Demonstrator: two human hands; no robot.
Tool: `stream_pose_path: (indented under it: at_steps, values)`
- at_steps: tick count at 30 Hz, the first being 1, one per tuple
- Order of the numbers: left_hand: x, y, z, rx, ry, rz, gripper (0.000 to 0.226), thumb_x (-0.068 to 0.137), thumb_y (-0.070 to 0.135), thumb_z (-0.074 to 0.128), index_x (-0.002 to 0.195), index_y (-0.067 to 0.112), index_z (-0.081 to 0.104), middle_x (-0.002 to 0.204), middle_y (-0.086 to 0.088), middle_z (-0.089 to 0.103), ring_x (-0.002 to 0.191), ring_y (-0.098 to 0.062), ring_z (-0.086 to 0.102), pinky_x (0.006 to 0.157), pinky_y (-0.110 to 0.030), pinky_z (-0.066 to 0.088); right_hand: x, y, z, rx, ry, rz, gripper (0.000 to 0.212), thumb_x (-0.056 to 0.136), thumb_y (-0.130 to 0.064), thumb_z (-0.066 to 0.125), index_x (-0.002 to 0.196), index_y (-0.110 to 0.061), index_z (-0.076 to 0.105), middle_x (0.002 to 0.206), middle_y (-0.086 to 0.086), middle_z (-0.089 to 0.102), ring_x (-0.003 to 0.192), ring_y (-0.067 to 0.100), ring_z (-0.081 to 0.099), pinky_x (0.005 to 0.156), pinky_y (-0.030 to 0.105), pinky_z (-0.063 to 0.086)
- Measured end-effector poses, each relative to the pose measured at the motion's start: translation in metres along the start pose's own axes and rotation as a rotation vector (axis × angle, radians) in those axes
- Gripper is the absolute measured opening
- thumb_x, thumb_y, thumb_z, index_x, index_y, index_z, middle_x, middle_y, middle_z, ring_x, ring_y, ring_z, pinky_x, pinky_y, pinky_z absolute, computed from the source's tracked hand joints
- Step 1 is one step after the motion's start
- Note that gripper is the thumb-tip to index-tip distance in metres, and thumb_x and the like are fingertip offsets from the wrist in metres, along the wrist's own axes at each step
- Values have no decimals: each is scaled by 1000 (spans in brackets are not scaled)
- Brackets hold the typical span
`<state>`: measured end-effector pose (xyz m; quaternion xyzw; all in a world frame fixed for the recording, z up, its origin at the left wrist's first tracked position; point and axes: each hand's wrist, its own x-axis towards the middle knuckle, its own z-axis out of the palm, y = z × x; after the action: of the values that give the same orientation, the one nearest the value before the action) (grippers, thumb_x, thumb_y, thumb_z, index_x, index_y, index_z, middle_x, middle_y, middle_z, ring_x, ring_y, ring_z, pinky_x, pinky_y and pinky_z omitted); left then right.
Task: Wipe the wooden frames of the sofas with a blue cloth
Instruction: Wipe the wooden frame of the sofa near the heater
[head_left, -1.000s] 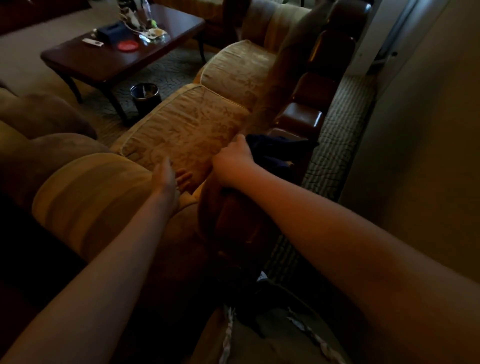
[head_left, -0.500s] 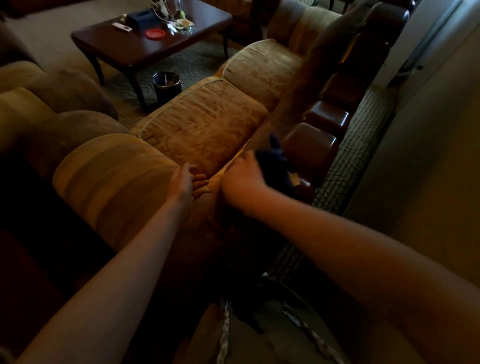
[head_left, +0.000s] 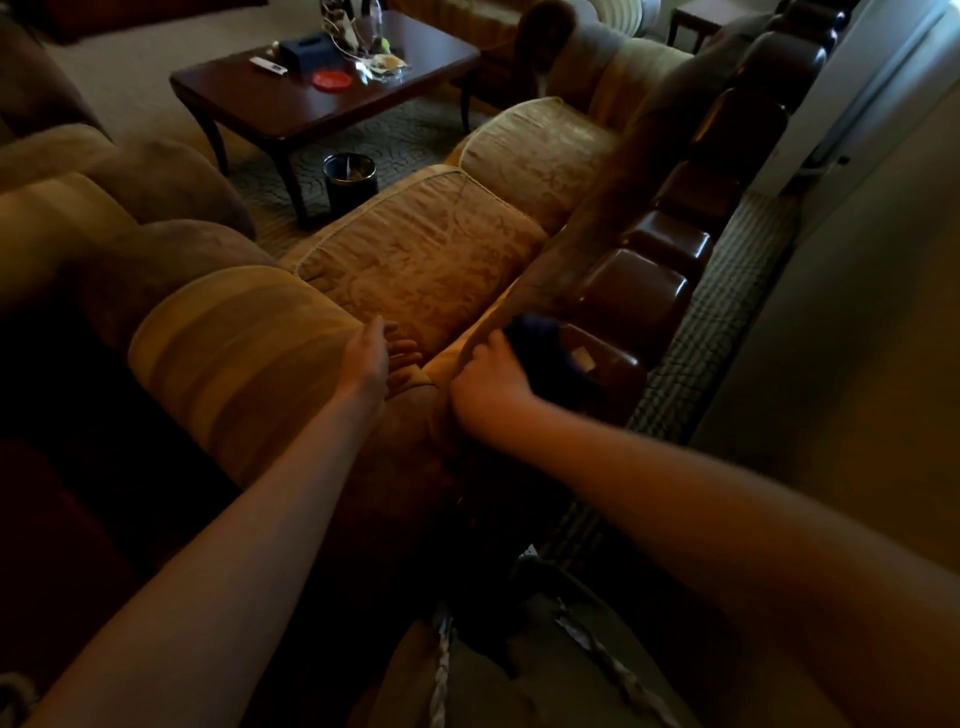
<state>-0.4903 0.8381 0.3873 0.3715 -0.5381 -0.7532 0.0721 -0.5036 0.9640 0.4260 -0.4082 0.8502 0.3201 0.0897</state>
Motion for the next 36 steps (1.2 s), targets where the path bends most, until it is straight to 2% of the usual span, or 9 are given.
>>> stream_pose_path:
  at_steps: [5,8,14,16,18,21,24,30,36]
  values:
    - [-8,0,-4,23,-2,23,21,100,26,34,94,17,52,78,-4,57,66,-14,56,56,-25,40,26,99,-12,99,-51,360,53,87,-58,47,127,-24,54,133,5,52,127,29,39,107,51,20]
    - [-15,-6,9,43,-43,12,22,101,26,32,103,12,49,79,-6,56,65,-15,55,57,-27,41,19,67,-7,44,10,291,43,93,-45,43,128,-21,54,135,5,51,128,29,37,107,49,20]
    - [-19,-12,27,109,-149,43,23,101,25,33,102,12,52,82,-4,58,70,-14,56,58,-26,42,-24,-44,21,46,136,-78,46,96,-38,41,136,-17,47,141,5,46,134,27,29,114,43,11]
    - [-15,-9,26,89,-140,48,22,99,22,34,94,15,55,83,-5,59,71,-15,57,59,-27,43,-29,-30,24,140,317,-91,34,82,-38,63,109,-17,69,114,4,65,116,25,50,105,40,23]
    - [-9,-4,26,80,-105,42,22,99,22,34,92,15,55,80,-5,58,69,-14,57,58,-27,42,-24,7,17,172,492,94,19,65,-38,76,72,-20,73,80,0,68,87,23,60,87,36,29]
    - [-7,-1,33,97,-92,35,24,100,22,33,91,14,54,78,-4,57,66,-14,55,58,-26,40,-14,85,13,368,402,409,26,87,-34,50,95,-17,69,105,6,62,106,29,49,92,41,30]
    - [-13,0,50,110,-137,16,27,102,22,31,85,16,52,78,-5,55,65,-14,54,57,-26,40,-19,122,28,488,477,599,33,89,-33,43,104,-17,68,113,11,59,111,34,47,91,45,33]
    - [-23,2,82,167,-180,99,25,101,20,32,95,13,55,85,-3,55,72,-13,56,59,-24,44,-60,36,55,522,706,591,30,83,-25,49,107,-26,67,112,2,62,108,26,48,89,43,30]
    - [-24,12,95,243,-277,134,28,102,23,32,89,17,56,86,-4,57,79,-15,57,65,-27,47,-81,-8,75,469,818,405,27,87,-24,50,106,-28,70,117,-3,65,110,18,50,89,40,33]
